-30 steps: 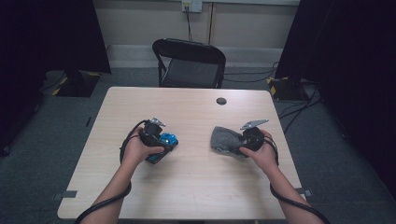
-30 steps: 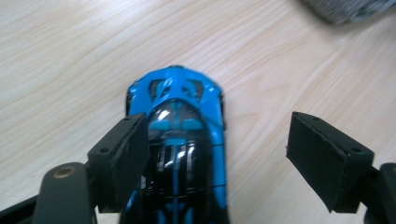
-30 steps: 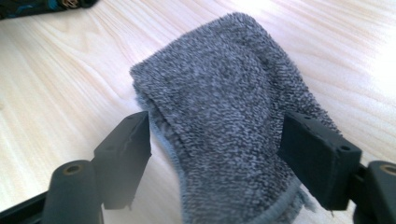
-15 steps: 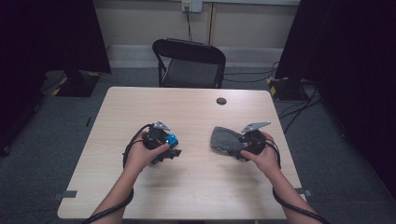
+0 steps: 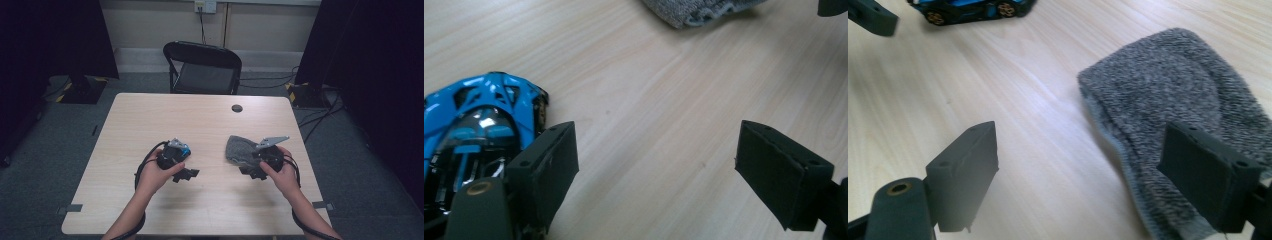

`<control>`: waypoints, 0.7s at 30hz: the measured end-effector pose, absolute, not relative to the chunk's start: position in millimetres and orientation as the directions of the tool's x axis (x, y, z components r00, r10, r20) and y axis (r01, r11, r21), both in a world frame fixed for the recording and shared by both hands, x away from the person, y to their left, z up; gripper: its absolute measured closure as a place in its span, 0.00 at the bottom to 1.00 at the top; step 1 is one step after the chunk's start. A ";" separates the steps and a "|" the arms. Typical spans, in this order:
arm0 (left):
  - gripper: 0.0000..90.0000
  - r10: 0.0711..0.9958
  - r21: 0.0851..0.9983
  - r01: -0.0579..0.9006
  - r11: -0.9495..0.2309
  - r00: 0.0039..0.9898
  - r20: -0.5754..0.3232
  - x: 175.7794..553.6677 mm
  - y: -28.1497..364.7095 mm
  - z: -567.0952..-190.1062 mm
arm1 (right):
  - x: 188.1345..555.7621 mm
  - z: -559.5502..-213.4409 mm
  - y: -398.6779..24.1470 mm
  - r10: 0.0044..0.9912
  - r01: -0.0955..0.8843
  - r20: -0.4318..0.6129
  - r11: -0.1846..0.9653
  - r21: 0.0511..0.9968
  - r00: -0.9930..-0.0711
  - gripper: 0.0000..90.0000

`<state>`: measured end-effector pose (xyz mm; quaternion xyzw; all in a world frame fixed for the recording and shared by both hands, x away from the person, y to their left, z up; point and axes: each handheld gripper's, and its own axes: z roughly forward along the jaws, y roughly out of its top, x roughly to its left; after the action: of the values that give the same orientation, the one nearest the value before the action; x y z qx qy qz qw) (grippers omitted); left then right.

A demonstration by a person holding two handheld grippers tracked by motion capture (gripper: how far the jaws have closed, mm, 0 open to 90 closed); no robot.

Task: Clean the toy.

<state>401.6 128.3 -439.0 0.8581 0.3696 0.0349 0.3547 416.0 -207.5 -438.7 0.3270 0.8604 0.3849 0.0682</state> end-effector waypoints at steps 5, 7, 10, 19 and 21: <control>0.19 0.654 0.634 0.607 -0.479 0.728 -0.203 395.2 124.9 -442.1 | 408.0 -439.6 -202.5 0.602 0.502 0.132 0.503 0.703 -0.788 0.17; 0.19 0.650 0.633 0.606 -0.482 0.732 -0.206 392.3 123.8 -443.3 | 405.1 -440.6 -200.8 0.597 0.501 0.131 0.510 0.700 -0.791 0.17; 0.19 0.646 0.632 0.606 -0.482 0.734 -0.210 388.1 122.9 -445.0 | 400.9 -442.2 -199.3 0.595 0.501 0.135 0.508 0.701 -0.792 0.17; 0.20 0.641 0.636 0.595 -0.491 0.741 -0.200 377.5 120.7 -449.1 | 388.8 -448.3 -193.0 0.579 0.493 0.135 0.523 0.695 -0.804 0.17; 0.20 0.636 0.638 0.593 -0.491 0.745 -0.203 374.7 120.6 -449.6 | 386.1 -449.4 -191.9 0.579 0.491 0.134 0.522 0.697 -0.805 0.17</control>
<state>374.7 120.6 -449.6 0.8629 0.3560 0.0297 0.3575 386.1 -191.9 -449.4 0.3073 0.8706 0.3799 0.0573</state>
